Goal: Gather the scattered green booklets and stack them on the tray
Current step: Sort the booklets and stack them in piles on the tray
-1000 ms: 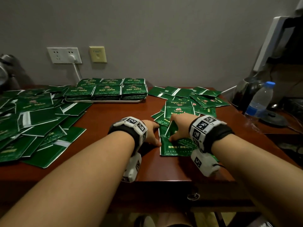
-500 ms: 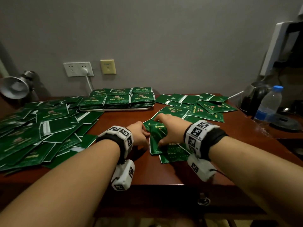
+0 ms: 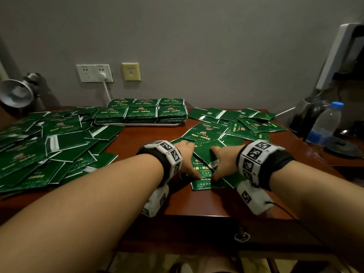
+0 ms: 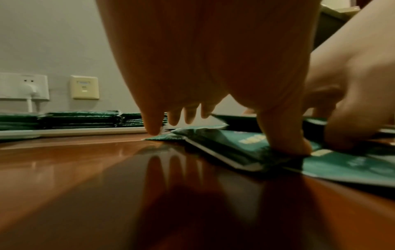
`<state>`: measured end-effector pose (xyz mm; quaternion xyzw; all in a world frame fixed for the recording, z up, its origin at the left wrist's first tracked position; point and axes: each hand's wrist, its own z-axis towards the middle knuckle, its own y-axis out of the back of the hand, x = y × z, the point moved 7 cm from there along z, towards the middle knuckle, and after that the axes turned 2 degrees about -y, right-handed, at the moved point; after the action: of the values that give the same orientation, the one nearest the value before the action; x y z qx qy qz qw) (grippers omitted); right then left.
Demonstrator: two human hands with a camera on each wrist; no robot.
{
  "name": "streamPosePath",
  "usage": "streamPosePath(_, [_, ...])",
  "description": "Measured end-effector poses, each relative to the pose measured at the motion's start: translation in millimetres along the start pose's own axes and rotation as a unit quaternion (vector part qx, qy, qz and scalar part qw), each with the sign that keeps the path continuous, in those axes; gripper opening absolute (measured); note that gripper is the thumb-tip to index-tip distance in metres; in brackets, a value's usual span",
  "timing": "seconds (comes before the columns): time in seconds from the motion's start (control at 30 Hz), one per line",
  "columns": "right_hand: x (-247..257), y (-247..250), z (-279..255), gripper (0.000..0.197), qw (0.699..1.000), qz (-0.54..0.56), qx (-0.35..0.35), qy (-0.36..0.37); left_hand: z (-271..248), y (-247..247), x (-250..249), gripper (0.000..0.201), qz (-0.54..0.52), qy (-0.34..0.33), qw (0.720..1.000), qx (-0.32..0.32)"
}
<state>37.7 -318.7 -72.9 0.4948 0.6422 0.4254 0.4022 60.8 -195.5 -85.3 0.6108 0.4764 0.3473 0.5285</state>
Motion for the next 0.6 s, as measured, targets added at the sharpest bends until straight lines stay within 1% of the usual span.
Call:
streamPosePath(0.07, [8, 1, 0, 0.082, 1.0, -0.021, -0.008, 0.014, 1, -2, -1, 0.118, -0.04, -0.007, 0.999, 0.014])
streamPosePath(0.13, [11, 6, 0, 0.067, 0.999, -0.037, -0.031, 0.017, 2, -3, 1, 0.122, -0.074, 0.001, 0.997, 0.032])
streamPosePath(0.2, [9, 18, 1, 0.056, 0.998, -0.006, -0.063, 0.009, 2, -4, 5, 0.126, -0.093, 0.013, 0.995, 0.047])
streamPosePath(0.23, [6, 23, 2, 0.055, 0.997, 0.02, -0.079, 0.006, 3, -5, 6, 0.128, -0.098, 0.018, 0.994, 0.051])
streamPosePath(0.37, [-3, 46, 3, 0.052, 0.982, 0.115, -0.151, 0.014, 3, 4, 16, 0.129, -0.066, 0.036, 0.997, 0.036])
streamPosePath(0.43, [-3, 54, 3, 0.044, 0.975, 0.114, -0.19, 0.023, 3, 10, 25, 0.125, -0.04, 0.047, 0.998, 0.015])
streamPosePath(0.47, [-2, 55, 4, 0.04, 0.975, 0.097, -0.199, 0.028, 3, 13, 30, 0.122, -0.025, 0.054, 0.998, 0.007])
streamPosePath(0.5, [0, 55, 5, 0.039, 0.978, 0.069, -0.192, 0.032, 3, 14, 35, 0.119, -0.006, 0.064, 0.998, 0.005])
streamPosePath(0.53, [3, 49, 9, 0.04, 0.986, 0.028, -0.159, 0.035, 2, 13, 40, 0.116, 0.014, 0.076, 0.997, 0.01])
streamPosePath(0.6, [7, 30, 15, 0.045, 0.996, -0.05, -0.068, 0.028, 0, 11, 48, 0.109, 0.036, 0.099, 0.994, 0.031])
